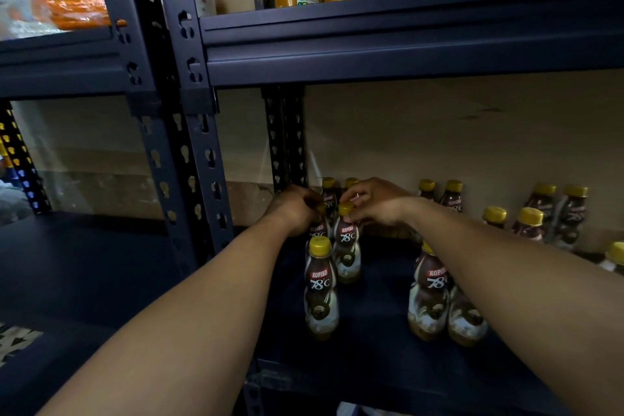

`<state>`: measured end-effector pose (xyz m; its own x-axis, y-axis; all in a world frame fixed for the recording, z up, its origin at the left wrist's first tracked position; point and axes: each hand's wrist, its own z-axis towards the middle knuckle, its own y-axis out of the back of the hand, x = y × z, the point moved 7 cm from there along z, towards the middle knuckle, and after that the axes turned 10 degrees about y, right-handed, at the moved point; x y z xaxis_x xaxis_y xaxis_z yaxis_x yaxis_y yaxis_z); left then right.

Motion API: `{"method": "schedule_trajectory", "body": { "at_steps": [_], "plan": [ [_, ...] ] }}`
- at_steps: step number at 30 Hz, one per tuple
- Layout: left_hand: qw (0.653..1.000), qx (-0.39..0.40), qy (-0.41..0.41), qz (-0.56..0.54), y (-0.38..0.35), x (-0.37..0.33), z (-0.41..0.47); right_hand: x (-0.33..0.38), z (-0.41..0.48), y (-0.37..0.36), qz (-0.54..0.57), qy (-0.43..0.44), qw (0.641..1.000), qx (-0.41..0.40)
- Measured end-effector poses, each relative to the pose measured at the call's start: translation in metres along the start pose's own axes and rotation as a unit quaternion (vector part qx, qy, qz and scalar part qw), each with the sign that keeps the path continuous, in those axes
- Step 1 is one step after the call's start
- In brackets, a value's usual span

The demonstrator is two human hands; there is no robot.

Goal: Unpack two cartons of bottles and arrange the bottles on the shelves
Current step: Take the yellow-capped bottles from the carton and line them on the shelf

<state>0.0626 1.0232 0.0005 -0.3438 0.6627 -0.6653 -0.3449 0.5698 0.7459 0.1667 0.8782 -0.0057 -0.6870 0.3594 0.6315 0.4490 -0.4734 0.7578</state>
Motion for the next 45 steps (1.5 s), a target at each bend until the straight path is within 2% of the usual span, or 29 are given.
{"method": "schedule_trajectory", "body": {
  "at_steps": [25,34,40,45],
  "plan": [
    [1.0,-0.001,-0.017,0.005,0.005,-0.006,-0.018,0.012,-0.014,0.006,-0.043,-0.027,0.999,-0.009],
    [0.997,0.005,-0.001,-0.074,0.015,-0.003,-0.048,0.037,-0.064,0.034,-0.06,-0.003,0.997,-0.045],
    [0.993,-0.086,-0.076,-0.034,0.043,-0.035,-0.085,0.047,-0.124,0.068,-0.067,0.01,0.994,-0.087],
    [0.985,-0.089,-0.142,-0.026,0.034,-0.073,-0.106,0.048,-0.175,0.089,-0.086,0.004,0.991,-0.099]
  ]
}}
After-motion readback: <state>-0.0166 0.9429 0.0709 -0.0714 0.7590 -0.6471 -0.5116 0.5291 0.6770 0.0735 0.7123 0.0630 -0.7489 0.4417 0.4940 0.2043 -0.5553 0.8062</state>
